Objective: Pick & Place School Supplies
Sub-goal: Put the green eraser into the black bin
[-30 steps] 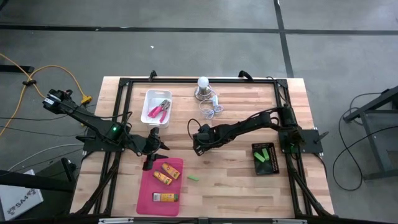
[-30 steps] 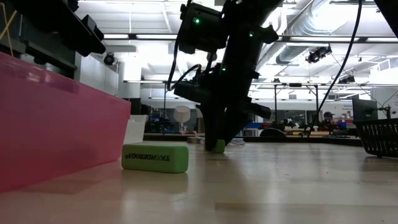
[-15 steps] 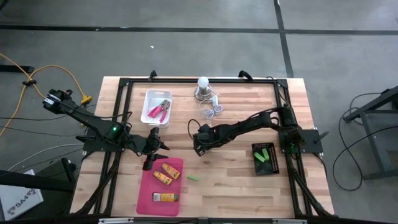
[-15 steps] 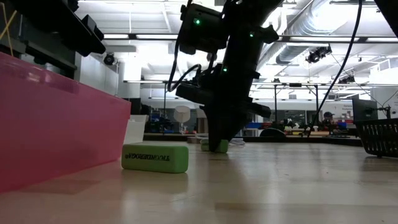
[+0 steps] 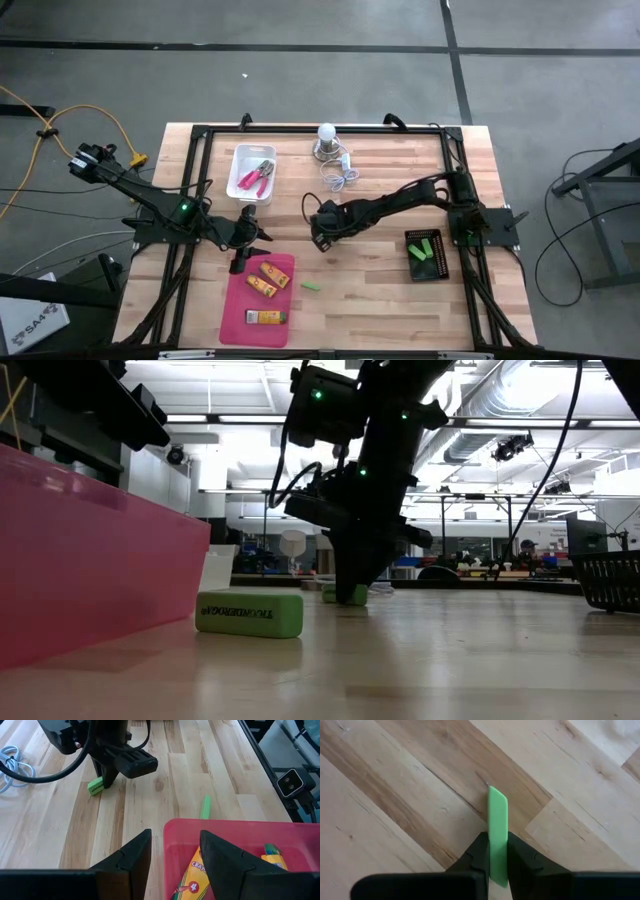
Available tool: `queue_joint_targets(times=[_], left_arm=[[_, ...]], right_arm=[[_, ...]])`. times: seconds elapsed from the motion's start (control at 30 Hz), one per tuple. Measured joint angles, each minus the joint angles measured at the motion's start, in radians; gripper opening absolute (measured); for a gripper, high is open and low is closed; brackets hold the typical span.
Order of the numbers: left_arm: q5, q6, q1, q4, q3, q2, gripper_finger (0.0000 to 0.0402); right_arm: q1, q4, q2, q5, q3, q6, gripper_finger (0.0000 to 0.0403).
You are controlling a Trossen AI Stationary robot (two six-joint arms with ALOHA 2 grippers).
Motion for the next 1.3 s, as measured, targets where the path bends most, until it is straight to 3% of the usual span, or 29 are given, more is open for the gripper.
queue_joint_targets(times=[0.63, 1.3], left_arm=[[0.024, 0.006, 0.0, 0.023, 0.001, 0.0, 0.0161], [0.027, 0.001, 0.0, 0.039, 0.001, 0.0, 0.0161]], right_arm=[[0.0, -0.131, -0.171, 0.009, -0.001, -0.107, 0.0031], [0.053, -0.405, -0.37, 0.004, -0.007, -0.131, 0.0031]])
